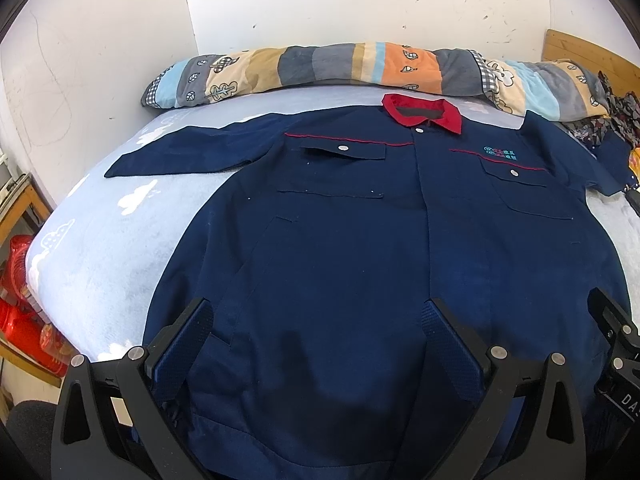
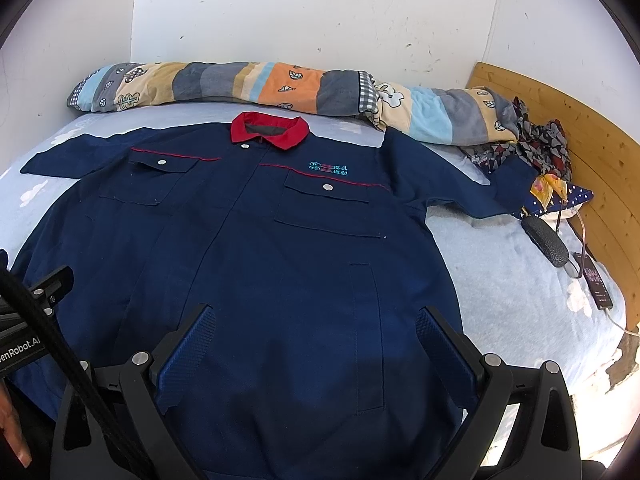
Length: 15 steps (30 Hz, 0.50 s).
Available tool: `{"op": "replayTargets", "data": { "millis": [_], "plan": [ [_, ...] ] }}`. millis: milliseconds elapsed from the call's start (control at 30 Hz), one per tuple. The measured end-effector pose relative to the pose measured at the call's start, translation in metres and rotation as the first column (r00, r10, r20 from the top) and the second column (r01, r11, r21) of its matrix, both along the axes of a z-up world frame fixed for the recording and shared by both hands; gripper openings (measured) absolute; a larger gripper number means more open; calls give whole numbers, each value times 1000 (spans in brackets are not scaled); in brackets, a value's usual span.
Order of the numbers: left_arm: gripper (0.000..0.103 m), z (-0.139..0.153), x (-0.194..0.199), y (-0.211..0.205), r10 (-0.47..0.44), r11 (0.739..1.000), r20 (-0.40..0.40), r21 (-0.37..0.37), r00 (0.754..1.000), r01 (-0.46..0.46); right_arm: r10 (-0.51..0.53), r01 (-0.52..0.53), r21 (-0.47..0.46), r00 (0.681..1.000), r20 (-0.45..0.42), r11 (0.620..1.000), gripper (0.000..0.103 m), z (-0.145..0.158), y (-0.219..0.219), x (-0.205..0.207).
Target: Fold large clothes
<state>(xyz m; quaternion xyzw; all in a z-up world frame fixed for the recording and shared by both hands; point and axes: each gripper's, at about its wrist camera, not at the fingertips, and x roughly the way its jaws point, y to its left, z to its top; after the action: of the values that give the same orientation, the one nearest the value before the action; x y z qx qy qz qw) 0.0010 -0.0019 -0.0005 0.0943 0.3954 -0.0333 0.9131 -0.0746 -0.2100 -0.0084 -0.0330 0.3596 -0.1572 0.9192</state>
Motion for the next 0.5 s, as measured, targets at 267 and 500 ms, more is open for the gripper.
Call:
{"op": "replayTargets", "data": {
  "millis": [267,500],
  "plan": [
    [103,2,-3,-2,4,1000,13,7,1000,-4,1,-1,34,1000,1,999,102,1,-4,1],
    [103,5,-7,1,6,1000,38,-26,999,-5,-2,2,121,1000,-1,993,102,1,-14,2]
  ]
}}
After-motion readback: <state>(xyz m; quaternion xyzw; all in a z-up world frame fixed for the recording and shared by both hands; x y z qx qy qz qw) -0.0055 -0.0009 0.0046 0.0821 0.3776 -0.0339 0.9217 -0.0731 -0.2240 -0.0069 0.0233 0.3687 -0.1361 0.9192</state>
